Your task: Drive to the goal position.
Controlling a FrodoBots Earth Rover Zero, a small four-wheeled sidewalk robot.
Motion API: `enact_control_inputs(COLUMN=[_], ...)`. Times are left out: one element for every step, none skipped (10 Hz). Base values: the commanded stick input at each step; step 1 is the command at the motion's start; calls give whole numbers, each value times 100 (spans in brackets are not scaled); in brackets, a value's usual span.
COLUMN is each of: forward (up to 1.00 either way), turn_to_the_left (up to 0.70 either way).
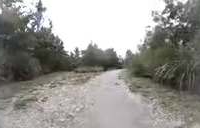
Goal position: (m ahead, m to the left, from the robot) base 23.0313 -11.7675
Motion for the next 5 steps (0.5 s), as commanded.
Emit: enact_control_inputs(forward=[85, 85, 85, 85, 85], turn_to_the_left=[0, 0, 0, 0, 0])
